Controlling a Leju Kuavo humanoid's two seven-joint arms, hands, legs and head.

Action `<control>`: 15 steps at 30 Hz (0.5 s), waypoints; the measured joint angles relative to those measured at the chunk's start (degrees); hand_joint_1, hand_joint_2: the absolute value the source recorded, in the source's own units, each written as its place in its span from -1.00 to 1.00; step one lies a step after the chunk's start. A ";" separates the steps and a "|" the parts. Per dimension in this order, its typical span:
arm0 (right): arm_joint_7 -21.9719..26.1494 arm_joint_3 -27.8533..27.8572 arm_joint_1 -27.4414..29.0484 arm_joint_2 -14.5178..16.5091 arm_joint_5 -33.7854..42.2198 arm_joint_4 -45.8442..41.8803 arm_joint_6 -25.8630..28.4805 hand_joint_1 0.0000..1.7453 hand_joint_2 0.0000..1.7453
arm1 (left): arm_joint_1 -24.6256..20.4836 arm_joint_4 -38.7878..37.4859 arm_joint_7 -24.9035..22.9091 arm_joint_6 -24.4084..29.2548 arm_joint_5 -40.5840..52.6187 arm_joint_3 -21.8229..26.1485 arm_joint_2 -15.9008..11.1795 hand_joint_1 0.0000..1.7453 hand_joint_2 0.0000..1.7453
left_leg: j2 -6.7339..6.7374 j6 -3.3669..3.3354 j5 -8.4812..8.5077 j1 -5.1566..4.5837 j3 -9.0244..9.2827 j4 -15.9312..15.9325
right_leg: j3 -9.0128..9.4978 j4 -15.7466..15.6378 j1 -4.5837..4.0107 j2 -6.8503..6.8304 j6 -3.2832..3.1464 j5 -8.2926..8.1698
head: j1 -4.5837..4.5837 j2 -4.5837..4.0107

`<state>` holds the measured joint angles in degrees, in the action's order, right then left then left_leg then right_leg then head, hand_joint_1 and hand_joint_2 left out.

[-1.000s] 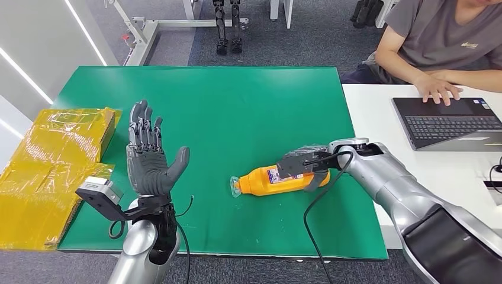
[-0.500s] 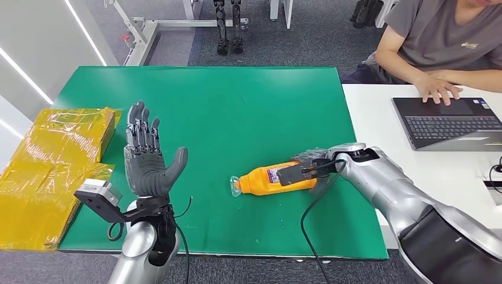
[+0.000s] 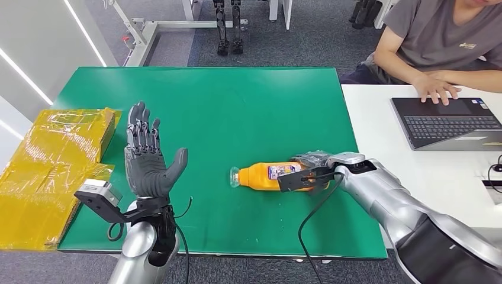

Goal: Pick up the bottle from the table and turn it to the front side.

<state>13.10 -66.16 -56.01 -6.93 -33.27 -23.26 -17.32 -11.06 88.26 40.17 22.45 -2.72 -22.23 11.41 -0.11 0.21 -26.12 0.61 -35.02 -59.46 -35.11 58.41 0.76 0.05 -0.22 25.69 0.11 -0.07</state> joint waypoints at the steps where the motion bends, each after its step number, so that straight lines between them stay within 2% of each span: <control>1: -0.06 0.00 0.11 -0.02 -0.05 0.00 0.69 0.83 1.00 | 0.02 0.00 0.00 0.00 0.01 0.00 0.00 -1.00 1.00 | 0.00 0.00 0.00 0.00 0.02 0.00 | 0.01 0.00 0.00 0.00 0.00 0.00 | 0.00 0.00; 2: -0.08 0.00 0.19 -0.03 -0.09 0.01 1.19 1.00 1.00 | 0.06 0.00 0.00 -0.01 0.03 0.00 0.00 -1.00 1.00 | 0.00 0.00 0.00 0.00 0.03 0.00 | 0.03 0.00 0.00 0.00 0.01 -0.01 | 0.00 0.00; 8: -0.14 0.12 1.17 -0.04 0.01 -0.05 7.20 1.00 1.00 | 0.86 0.24 0.00 0.03 0.42 0.00 0.00 -1.00 1.00 | -0.01 0.00 0.00 0.00 0.09 -0.01 | 0.11 0.00 0.00 0.00 0.02 -0.01 | 0.00 0.00; 15: 0.30 4.16 5.23 -0.03 2.86 -3.01 20.71 1.00 1.00 | 2.90 1.95 0.00 0.74 1.36 0.04 -0.02 -1.00 1.00 | -0.02 0.00 -0.01 0.00 0.04 0.00 | 0.10 0.00 0.00 -0.02 0.02 0.00 | 0.00 0.00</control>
<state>13.40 -62.00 -50.78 -6.96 -30.40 -26.27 3.39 -8.16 90.20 40.17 23.19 -1.36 -22.19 11.39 -0.13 0.21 -26.13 0.61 -34.98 -59.46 -35.01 58.41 0.76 0.03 -0.19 25.68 0.10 -0.07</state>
